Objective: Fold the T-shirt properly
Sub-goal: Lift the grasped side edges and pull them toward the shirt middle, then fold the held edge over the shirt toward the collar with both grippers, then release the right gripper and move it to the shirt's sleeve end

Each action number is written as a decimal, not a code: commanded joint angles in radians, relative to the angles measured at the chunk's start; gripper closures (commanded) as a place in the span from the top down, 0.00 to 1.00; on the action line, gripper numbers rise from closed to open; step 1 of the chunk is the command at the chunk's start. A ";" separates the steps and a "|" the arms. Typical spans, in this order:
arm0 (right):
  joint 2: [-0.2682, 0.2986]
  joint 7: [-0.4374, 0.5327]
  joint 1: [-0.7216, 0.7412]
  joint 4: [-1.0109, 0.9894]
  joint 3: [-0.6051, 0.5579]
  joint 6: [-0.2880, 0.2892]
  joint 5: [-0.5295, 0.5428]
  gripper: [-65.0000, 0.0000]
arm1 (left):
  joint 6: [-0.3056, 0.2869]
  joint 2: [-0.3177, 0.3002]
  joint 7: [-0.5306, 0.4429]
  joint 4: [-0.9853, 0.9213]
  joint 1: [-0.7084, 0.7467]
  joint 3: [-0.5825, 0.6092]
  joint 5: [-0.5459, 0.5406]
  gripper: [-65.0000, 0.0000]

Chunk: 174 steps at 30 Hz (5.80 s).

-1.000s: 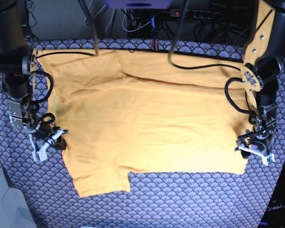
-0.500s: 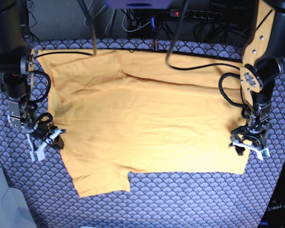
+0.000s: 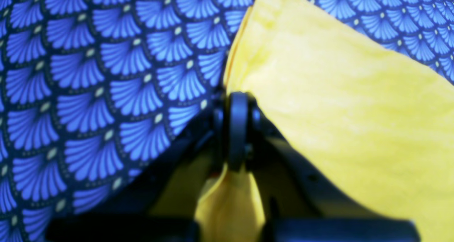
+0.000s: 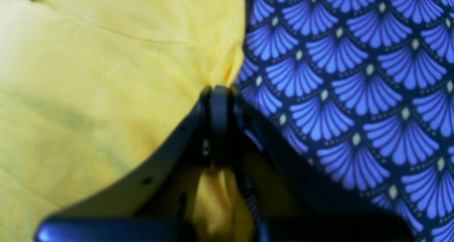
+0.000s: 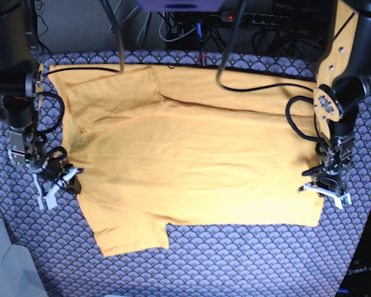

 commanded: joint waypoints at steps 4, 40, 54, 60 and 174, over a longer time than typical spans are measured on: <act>0.020 0.023 0.027 0.013 0.003 0.014 0.002 0.00 | -0.009 -0.004 0.090 0.053 -0.023 -0.001 0.006 0.00; 0.043 -0.367 -0.555 1.164 0.151 0.014 0.004 0.00 | -0.014 0.131 0.528 0.948 0.333 -0.003 -0.017 0.00; 0.040 -0.366 -0.799 1.385 0.305 0.014 0.005 0.00 | -0.014 0.127 0.695 1.206 0.476 -0.001 -0.161 0.00; 0.011 -0.360 -0.889 1.427 0.366 0.014 0.007 0.00 | -0.014 0.128 0.732 1.299 0.571 -0.001 -0.207 0.00; -0.113 -0.869 -0.590 1.503 0.577 0.014 -0.139 0.29 | -0.192 0.260 0.733 1.496 0.876 -0.210 -0.257 0.58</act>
